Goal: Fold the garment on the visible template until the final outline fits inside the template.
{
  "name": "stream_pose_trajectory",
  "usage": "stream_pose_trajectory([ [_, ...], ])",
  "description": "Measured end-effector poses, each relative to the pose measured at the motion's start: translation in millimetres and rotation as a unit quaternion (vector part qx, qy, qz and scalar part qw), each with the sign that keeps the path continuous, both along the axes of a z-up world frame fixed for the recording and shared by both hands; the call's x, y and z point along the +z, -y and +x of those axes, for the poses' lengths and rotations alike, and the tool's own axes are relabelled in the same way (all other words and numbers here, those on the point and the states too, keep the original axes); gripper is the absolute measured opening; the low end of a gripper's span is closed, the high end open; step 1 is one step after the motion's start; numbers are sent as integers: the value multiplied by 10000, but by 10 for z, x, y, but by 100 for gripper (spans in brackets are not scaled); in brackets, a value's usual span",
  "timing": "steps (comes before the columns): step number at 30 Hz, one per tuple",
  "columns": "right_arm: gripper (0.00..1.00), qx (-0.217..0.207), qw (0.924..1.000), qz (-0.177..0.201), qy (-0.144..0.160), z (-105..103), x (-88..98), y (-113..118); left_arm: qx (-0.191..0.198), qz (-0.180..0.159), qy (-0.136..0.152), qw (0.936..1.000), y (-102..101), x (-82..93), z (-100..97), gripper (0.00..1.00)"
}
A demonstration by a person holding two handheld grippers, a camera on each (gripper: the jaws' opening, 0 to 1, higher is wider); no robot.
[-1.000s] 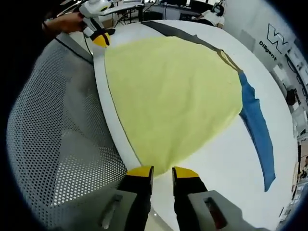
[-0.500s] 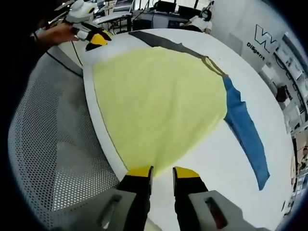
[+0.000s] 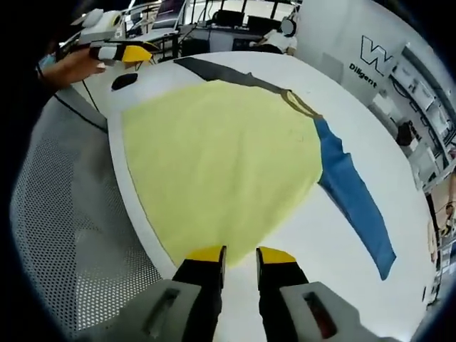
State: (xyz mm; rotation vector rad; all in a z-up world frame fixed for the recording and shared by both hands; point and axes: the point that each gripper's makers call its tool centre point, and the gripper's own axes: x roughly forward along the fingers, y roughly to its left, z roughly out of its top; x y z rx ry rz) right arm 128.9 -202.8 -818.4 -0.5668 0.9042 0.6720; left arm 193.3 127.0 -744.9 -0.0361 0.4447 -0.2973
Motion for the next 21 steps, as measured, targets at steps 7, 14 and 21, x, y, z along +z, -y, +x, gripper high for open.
stream_pose_trajectory([
  [7, 16, -186, 9995, 37, 247, 116, 32, 7, 15, 32, -64, 10000, 26, -76, 10, 99],
  [14, 15, -665, 9954, 244, 642, 347, 148, 91, -136, 87, -176, 9997, 93, -144, -7, 99],
  [21, 16, -1191, 9873, 435, 954, 586, 242, 275, -177, 19, -139, 9997, 113, -129, -11, 99],
])
